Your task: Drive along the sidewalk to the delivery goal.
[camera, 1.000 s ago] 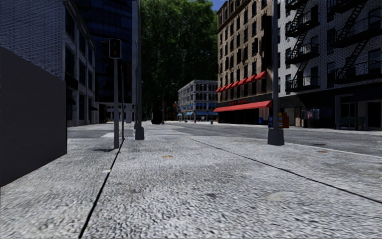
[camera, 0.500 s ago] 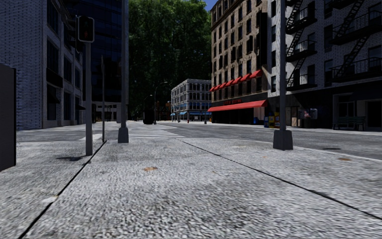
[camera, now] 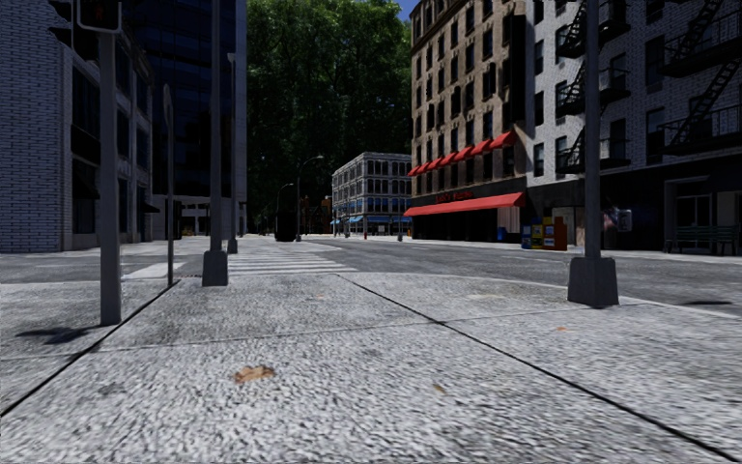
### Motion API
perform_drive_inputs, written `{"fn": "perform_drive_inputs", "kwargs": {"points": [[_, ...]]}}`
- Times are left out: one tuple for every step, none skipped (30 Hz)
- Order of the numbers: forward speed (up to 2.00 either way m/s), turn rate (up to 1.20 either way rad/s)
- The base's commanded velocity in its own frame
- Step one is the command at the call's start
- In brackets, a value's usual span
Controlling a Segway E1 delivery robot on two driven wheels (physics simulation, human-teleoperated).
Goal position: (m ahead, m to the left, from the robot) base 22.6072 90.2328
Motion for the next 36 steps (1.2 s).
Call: {"fn": "perform_drive_inputs", "kwargs": {"points": [[2.00, 0.12], [2.00, 0.16], [2.00, 0.16], [2.00, 0.21], [2.00, 0.25], [2.00, 0.25], [2.00, 0.26], [2.00, 0.27], [2.00, 0.30], [2.00, 0.30], [2.00, 0.32], [2.00, 0.32], [2.00, 0.32], [2.00, 0.32], [2.00, 0.32], [2.00, 0.32], [2.00, 0.32], [2.00, 0.32], [2.00, 0.32], [2.00, 0.32], [2.00, 0.32], [2.00, 0.32], [2.00, 0.32], [2.00, 0.32], [2.00, 0.32], [2.00, 0.32], [2.00, 0.32], [2.00, 0.32], [2.00, 0.32], [2.00, 0.32], [2.00, 0.32], [2.00, 0.32], [2.00, 0.32], [2.00, 0.32], [2.00, 0.32], [2.00, 0.32]]}}
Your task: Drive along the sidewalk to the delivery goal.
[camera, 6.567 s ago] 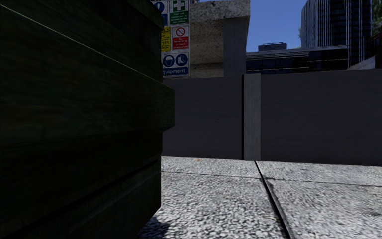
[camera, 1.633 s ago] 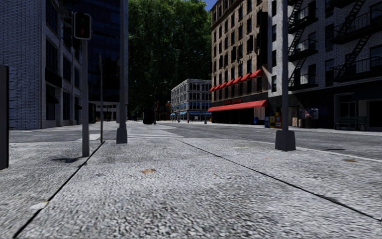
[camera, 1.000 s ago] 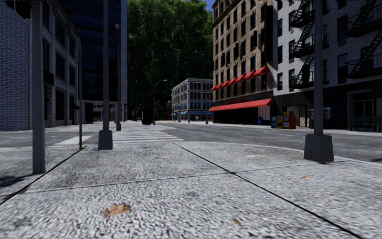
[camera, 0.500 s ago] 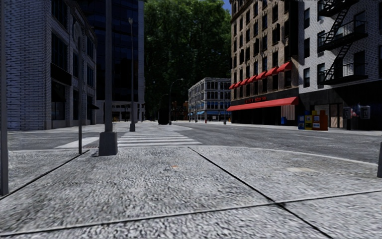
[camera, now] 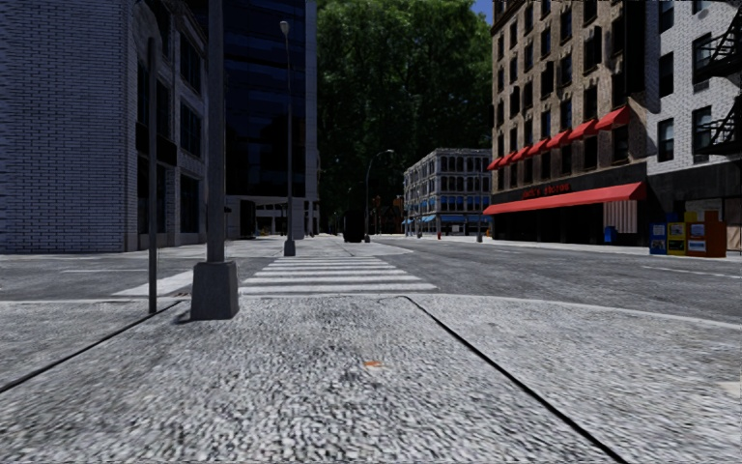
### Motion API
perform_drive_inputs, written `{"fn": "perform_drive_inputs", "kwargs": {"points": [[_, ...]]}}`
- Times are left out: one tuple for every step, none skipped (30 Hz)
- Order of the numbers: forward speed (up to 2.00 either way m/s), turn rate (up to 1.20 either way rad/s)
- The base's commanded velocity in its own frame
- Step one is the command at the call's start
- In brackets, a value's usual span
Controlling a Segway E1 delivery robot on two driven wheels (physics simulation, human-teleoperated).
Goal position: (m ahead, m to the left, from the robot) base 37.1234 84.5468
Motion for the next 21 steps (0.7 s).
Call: {"fn": "perform_drive_inputs", "kwargs": {"points": [[2.00, 0.32], [2.00, 0.32], [2.00, 0.32], [2.00, 0.30], [2.00, 0.28], [2.00, 0.28], [2.00, 0.24], [2.00, 0.16], [2.00, 0.16], [2.00, 0.13], [2.00, 0.13], [2.00, 0.13], [2.00, 0.13], [2.00, 0.13], [2.00, 0.10], [2.00, 0.00], [2.00, 0.00], [2.00, 0.00], [2.00, 0.00], [2.00, 0.00], [2.00, 0.00]]}}
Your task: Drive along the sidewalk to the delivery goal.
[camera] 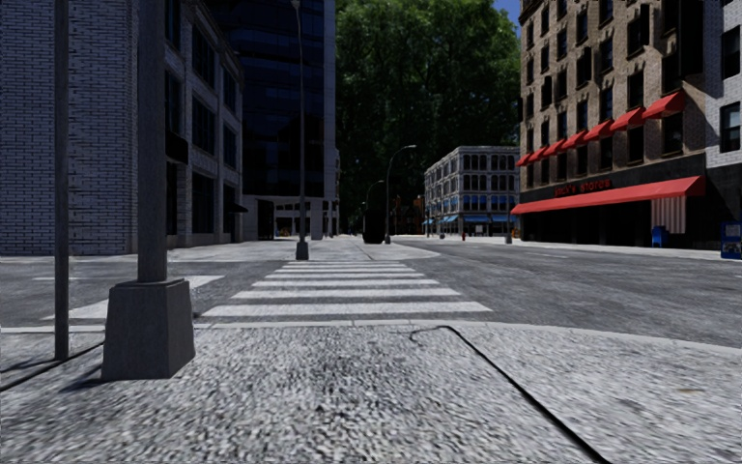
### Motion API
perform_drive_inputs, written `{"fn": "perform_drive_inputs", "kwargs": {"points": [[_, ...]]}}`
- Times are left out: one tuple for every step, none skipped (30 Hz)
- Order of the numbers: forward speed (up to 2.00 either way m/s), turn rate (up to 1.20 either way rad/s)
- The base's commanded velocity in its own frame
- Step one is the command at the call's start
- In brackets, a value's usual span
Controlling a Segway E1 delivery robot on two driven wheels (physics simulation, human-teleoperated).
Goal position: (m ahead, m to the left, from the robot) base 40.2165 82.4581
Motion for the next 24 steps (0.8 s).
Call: {"fn": "perform_drive_inputs", "kwargs": {"points": [[2.00, 0.00], [2.00, 0.00], [2.00, 0.00], [2.00, 0.00], [2.00, 0.00], [2.00, 0.00], [2.00, 0.03], [2.00, 0.03], [2.00, 0.08], [2.00, 0.12], [2.00, 0.18], [2.00, 0.18], [2.00, 0.21], [2.00, 0.23], [2.00, 0.24], [2.00, 0.24], [2.00, 0.25], [2.00, 0.26], [2.00, 0.26], [2.00, 0.26], [2.00, 0.26], [2.00, 0.26], [2.00, 0.26], [2.00, 0.26]]}}
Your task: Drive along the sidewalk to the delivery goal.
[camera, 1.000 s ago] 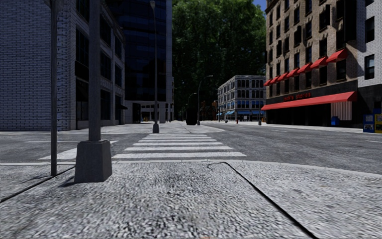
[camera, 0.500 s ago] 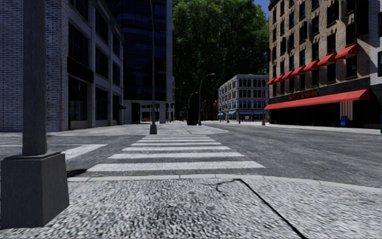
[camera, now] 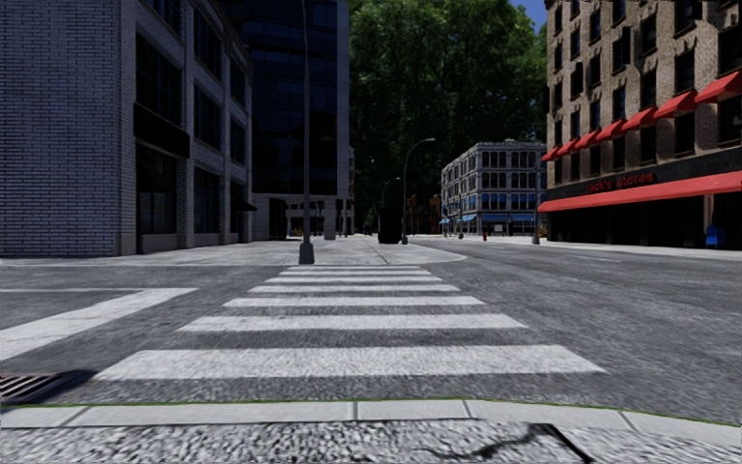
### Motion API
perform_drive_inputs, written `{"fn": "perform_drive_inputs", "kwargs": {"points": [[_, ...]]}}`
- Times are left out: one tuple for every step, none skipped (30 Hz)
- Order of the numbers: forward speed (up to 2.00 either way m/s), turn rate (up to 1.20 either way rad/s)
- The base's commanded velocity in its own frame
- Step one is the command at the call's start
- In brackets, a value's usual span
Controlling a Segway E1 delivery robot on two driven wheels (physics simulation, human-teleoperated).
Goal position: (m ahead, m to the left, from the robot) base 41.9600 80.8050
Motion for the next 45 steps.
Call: {"fn": "perform_drive_inputs", "kwargs": {"points": [[2.00, 0.27], [2.00, 0.27], [2.00, 0.27], [2.00, 0.27], [2.00, 0.18], [2.00, 0.00], [2.00, 0.00], [2.00, 0.00], [2.00, 0.00], [2.00, 0.00], [2.00, 0.00], [2.00, 0.00], [2.00, 0.00], [2.00, 0.00], [2.00, 0.00], [2.00, 0.00], [2.00, 0.00], [1.91, 0.00], [1.79, 0.00], [1.79, 0.00], [1.66, 0.00], [1.58, 0.00], [1.50, 0.00], [1.50, 0.00], [1.47, 0.00], [1.43, 0.00], [1.43, 0.00], [1.39, 0.00], [1.37, 0.00], [1.37, 0.00], [1.37, 0.00], [1.37, 0.00], [1.37, 0.00], [1.37, 0.00], [1.37, 0.00], [1.37, 0.00], [1.37, 0.00], [1.37, 0.00], [1.37, 0.00], [1.37, 0.00], [1.37, 0.00], [1.37, 0.00], [1.37, 0.00], [1.37, 0.00], [1.37, 0.00]]}}
